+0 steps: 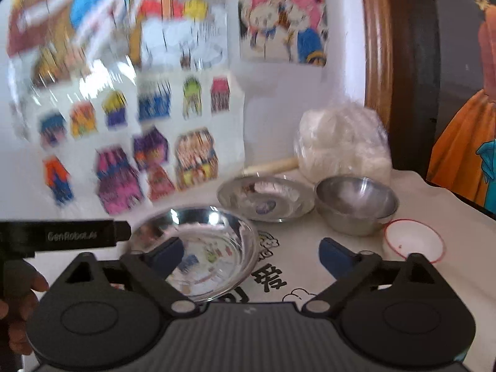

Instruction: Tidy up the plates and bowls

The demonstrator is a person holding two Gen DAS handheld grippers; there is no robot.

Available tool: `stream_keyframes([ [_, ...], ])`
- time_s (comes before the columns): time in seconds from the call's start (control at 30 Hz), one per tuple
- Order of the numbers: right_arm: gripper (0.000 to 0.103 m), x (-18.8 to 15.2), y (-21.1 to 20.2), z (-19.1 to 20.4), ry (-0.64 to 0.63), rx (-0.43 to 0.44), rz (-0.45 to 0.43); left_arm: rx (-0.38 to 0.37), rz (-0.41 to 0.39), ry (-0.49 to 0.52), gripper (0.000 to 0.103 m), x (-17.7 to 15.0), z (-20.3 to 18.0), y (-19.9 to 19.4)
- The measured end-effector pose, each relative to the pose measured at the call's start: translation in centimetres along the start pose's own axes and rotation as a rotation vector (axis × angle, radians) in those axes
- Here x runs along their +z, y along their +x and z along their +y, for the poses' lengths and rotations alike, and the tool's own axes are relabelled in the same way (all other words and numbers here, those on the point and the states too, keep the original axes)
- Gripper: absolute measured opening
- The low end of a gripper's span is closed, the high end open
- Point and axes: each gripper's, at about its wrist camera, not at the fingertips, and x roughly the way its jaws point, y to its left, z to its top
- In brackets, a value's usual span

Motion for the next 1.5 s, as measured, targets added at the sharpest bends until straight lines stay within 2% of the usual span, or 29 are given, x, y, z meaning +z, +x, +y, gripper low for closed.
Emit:
stream_keyframes([
  [0.1,0.103,0.7,-4.2,-0.6,0.032,0.066,-0.019,-0.018,-0.047,0.031,0.102,0.2,0.7,-4.6],
  [0.2,0.103,1.1,-8.2,-0.6,0.048,0.138,-0.007,-0.040,-0.061,0.047,0.102,0.3,1.9,-8.4],
  [0.3,0.103,1.6,-12.1,-0.2,0.059,0.196,0.003,-0.035,-0.013,0.042,0.102,0.2,3.4,-10.9],
  [0.4,0.103,2.9,-15.5,0.5,0.014,0.229,0.005,-0.034,0.050,0.021,0.102,0.9,5.0,-13.5],
  [0.47,0.103,4.6,-17.8,1.1,-0.034,0.237,0.002,-0.050,0.078,0.014,0.102,2.2,5.8,-15.2],
  [0.57,0.103,8.2,-20.6,1.6,-0.064,0.269,0.008,-0.056,0.056,0.029,0.102,4.7,5.9,-17.7],
  [0.67,0.103,12.8,-21.8,1.3,0.013,0.295,0.072,-0.042,0.001,0.057,0.102,7.9,4.8,-20.3],
  [0.73,0.103,16.0,-22.2,0.9,0.066,0.296,0.102,-0.069,-0.022,0.069,0.102,10.1,3.8,-21.6],
  [0.93,0.103,21.7,-22.7,-0.6,0.113,0.233,0.118,-0.140,-0.054,0.084,0.102,16.2,0.6,-23.8],
  [1.07,0.103,22.7,-21.5,-1.7,0.098,0.219,0.100,-0.128,-0.066,0.135,0.102,17.7,-2.4,-22.0],
  [1.13,0.103,22.5,-19.7,-2.8,0.116,0.227,0.128,-0.132,-0.013,0.149,0.102,17.6,-3.2,-19.3],
  [1.27,0.103,21.1,-14.2,-5.0,0.178,0.218,0.244,-0.134,0.157,0.118,0.102,17.1,-4.1,-12.2],
  [1.43,0.103,17.5,-4.6,-8.6,0.304,0.164,0.386,-0.096,0.314,0.024,0.102,15.9,-3.8,-1.8],
  [1.5,0.103,15.9,-1.1,-9.8,0.350,0.148,0.444,-0.077,0.368,0.020,0.102,15.5,-4.1,2.0],
])
